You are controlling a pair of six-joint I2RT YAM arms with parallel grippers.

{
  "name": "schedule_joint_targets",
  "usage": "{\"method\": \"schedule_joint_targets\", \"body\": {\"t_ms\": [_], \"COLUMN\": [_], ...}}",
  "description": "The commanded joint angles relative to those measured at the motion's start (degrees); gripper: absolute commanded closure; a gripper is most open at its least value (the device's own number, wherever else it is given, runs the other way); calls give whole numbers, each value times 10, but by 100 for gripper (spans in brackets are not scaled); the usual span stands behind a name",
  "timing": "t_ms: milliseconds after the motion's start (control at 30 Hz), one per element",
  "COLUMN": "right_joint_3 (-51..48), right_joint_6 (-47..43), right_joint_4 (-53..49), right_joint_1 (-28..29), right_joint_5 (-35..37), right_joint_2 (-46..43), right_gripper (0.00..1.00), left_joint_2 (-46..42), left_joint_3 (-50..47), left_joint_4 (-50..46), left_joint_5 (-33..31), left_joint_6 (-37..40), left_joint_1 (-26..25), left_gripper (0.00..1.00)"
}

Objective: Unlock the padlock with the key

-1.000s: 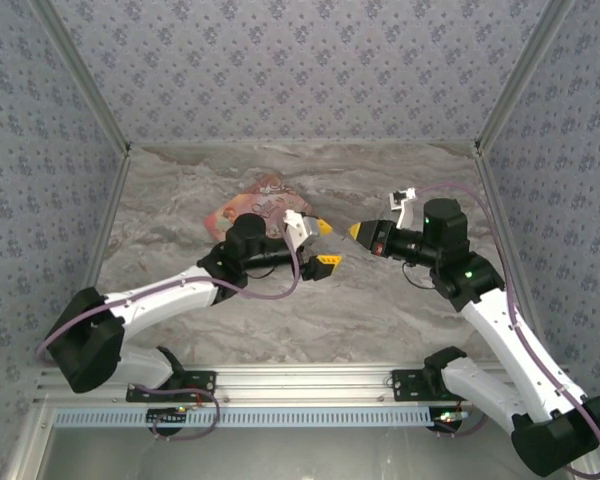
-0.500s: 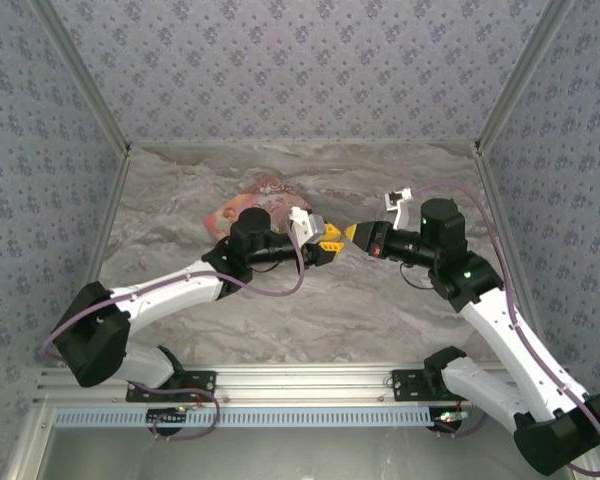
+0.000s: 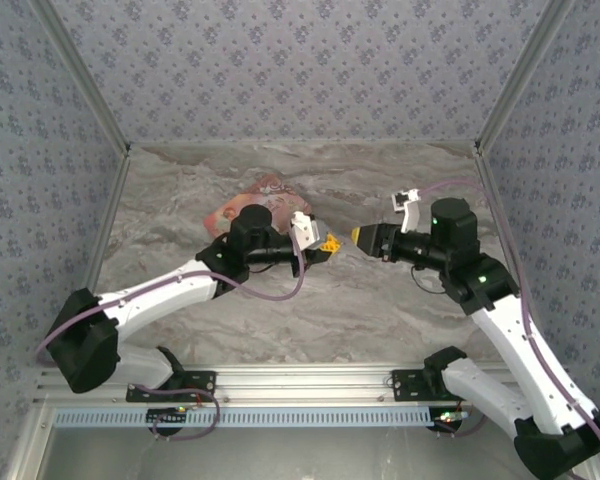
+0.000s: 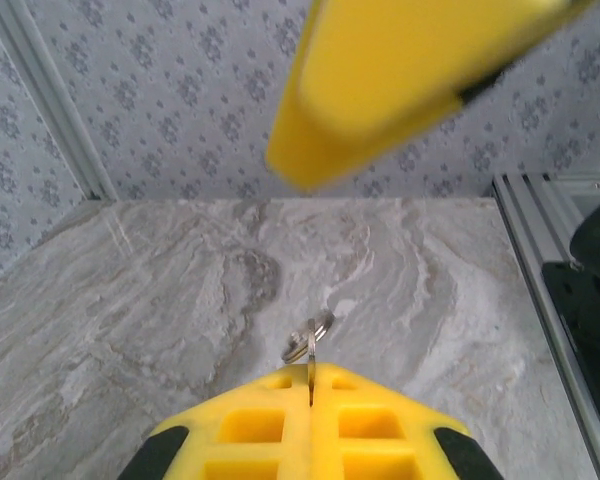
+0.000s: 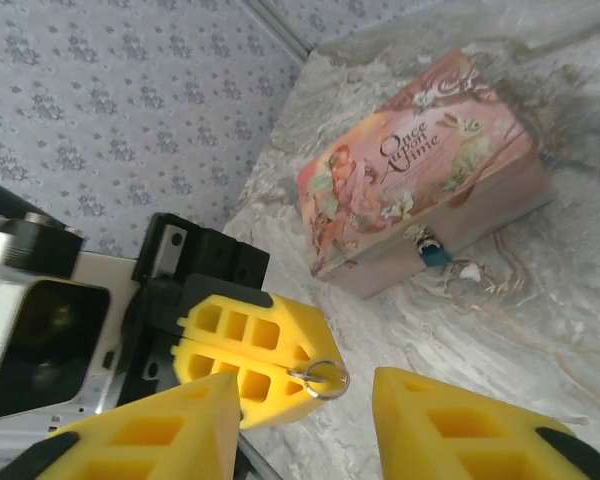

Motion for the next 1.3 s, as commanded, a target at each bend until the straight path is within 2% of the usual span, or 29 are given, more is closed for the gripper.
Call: {"method": "schedule_joint_targets", "body": {"t_ms": [0, 167, 367, 500, 667, 767, 900, 1267], "right_joint_3": [34, 2, -15, -10, -9, -5, -2, 6], "right_joint_6": [-152, -337, -534, -588, -628, -641, -641, -650], "right_joint_4": [-81, -46, -59, -59, -35, -21, 2, 11], "right_joint_1": [-1, 9, 46, 83, 130, 147, 155, 161], "right_joint_5": [34, -9, -46, -33, -1, 11, 13, 28], "right_joint_2": [-30, -74, -71, -40, 5, 33, 61, 79], "right_gripper": [40, 23, 22, 24, 33, 42, 54, 76], "left_joint_2": [-38, -62, -60, -52, -43, -40, -39, -39], "left_joint_3": [44, 79, 132, 155, 171, 175, 175, 174], "left_joint_4": [-125, -242, -360, -400, -425, -431, -430, -431], "left_joint_5": [12, 6, -5, -15, -21, -21, -22, -18], "left_joint_6": [90, 174, 238, 263, 279, 281, 282, 284], "left_joint_1": [-2, -2, -2, -1, -2, -2, -2, -1], "left_gripper": [100, 100, 100, 100, 100, 100, 100, 100]}}
